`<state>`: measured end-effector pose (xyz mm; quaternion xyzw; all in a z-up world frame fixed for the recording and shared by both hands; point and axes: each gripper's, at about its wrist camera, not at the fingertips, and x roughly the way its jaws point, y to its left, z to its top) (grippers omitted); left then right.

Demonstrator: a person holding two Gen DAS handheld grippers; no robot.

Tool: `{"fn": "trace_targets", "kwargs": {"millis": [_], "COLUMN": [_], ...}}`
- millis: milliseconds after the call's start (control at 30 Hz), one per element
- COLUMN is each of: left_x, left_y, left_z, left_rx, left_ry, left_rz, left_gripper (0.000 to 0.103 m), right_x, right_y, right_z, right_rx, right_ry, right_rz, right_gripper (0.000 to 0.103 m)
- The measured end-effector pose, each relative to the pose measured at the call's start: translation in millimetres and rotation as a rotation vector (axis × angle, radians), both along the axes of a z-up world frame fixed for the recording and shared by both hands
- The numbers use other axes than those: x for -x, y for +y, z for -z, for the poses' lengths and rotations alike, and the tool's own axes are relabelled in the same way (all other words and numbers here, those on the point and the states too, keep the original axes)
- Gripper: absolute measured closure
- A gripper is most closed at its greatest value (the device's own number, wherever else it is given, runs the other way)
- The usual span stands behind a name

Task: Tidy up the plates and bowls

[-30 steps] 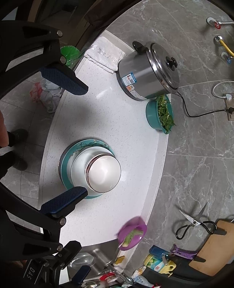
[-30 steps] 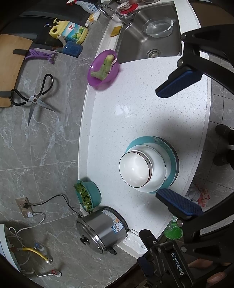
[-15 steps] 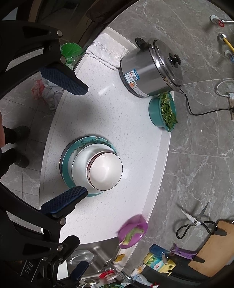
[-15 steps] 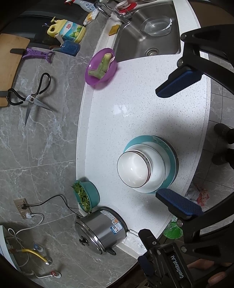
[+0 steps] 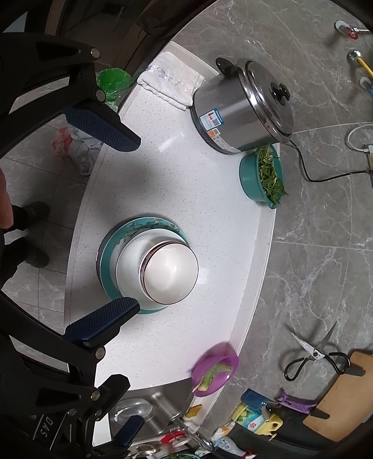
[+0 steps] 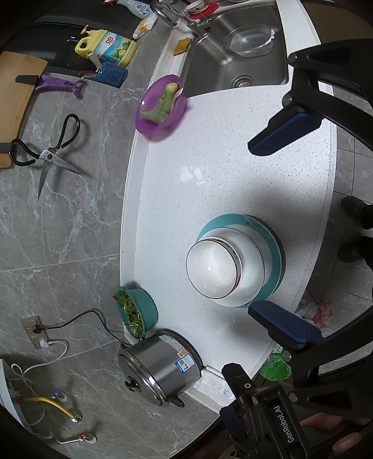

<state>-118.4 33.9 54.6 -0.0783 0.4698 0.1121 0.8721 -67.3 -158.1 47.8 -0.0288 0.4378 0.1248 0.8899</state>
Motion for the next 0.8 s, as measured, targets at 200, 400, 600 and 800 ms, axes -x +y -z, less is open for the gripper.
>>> {"fn": "trace_targets", "kwargs": {"millis": [200,400,600,800], "left_x": [-1.7,-4.3,-7.4,-9.1], "left_y": [-3.3,-3.9,-2.1,-0.8], "left_z": [1.8,2.7,3.6,4.9], "left_rx": [-0.001,0.003,0.005,0.007], "left_ry": [0.006,0.011,0.014,0.017], "left_rz": [0.006,0.014,0.011,0.012], "left_gripper": [0.0,0.0,0.0,0.0], "right_x": [0.5,-0.1,-0.6,-0.7], "right_y": [0.2,-1.3,-1.0,-0.7], "right_z": [1.6,2.2,2.5,2.5], "right_rx": [0.001,0.001,0.001,0.0], "right_ry": [0.002,0.003,0.003,0.003], "right_rz": [0.003,0.003,0.003,0.004], "right_gripper": [0.0,0.0,0.0,0.0]}}
